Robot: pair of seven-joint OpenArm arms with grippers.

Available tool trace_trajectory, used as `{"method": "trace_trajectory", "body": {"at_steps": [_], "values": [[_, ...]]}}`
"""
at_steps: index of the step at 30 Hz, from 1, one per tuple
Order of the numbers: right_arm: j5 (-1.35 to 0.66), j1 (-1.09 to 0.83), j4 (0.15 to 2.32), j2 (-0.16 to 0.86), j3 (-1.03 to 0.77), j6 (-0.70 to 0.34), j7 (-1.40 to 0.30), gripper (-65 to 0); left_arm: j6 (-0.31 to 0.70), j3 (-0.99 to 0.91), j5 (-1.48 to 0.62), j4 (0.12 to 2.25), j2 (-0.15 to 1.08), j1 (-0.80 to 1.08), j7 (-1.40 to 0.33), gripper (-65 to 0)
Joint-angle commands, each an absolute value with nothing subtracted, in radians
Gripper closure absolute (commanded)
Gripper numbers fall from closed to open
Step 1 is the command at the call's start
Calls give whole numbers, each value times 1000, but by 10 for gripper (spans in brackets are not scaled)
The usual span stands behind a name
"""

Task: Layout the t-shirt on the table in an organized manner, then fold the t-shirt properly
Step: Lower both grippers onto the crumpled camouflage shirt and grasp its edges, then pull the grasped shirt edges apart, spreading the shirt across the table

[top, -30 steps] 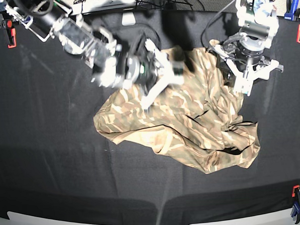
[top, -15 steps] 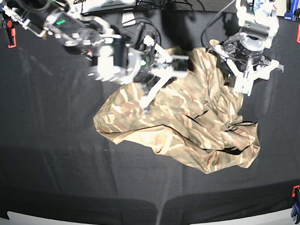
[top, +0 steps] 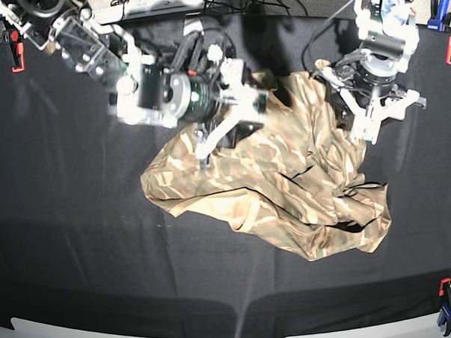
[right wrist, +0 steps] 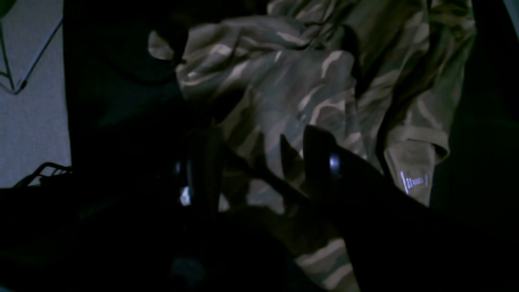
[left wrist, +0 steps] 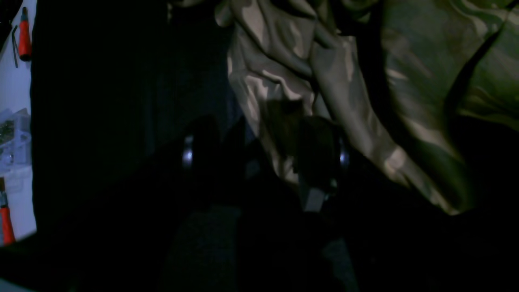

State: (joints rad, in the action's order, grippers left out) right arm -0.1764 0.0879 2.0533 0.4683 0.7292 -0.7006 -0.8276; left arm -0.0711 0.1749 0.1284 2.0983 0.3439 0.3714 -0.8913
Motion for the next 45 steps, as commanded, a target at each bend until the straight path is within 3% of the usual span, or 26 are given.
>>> {"method": "trace_trajectory", "body": {"at_steps": [1, 8, 20, 23, 27, 36, 40, 45], "values": [[-171, 105, 2070, 481, 734, -698, -800, -308, -77, 171, 138, 2115, 350, 366, -875, -290], [83, 105, 2068, 524, 861, -698, -655, -305, -78, 171, 138, 2115, 350, 366, -875, -290], [263, 134, 1954, 507, 990, -698, -584, -305, -78, 171, 138, 2115, 350, 366, -875, -290], [283, 150, 1924, 484, 990, -698, -546, -304, -78, 171, 138, 2115, 350, 366, -875, -290], [284, 164, 1897, 451, 990, -698, -538, -224, -78, 171, 138, 2115, 350, 366, -875, -290], [278, 164, 1890, 443, 990, -698, -538, -216, -78, 171, 138, 2115, 350, 366, -875, -290], [278, 164, 1857, 443, 990, -698, -538, -170, -78, 171, 138, 2115, 350, 366, -875, -290], [278, 164, 1824, 443, 990, -698, -537, -170, -78, 171, 138, 2115, 350, 366, -874, -290]]}}
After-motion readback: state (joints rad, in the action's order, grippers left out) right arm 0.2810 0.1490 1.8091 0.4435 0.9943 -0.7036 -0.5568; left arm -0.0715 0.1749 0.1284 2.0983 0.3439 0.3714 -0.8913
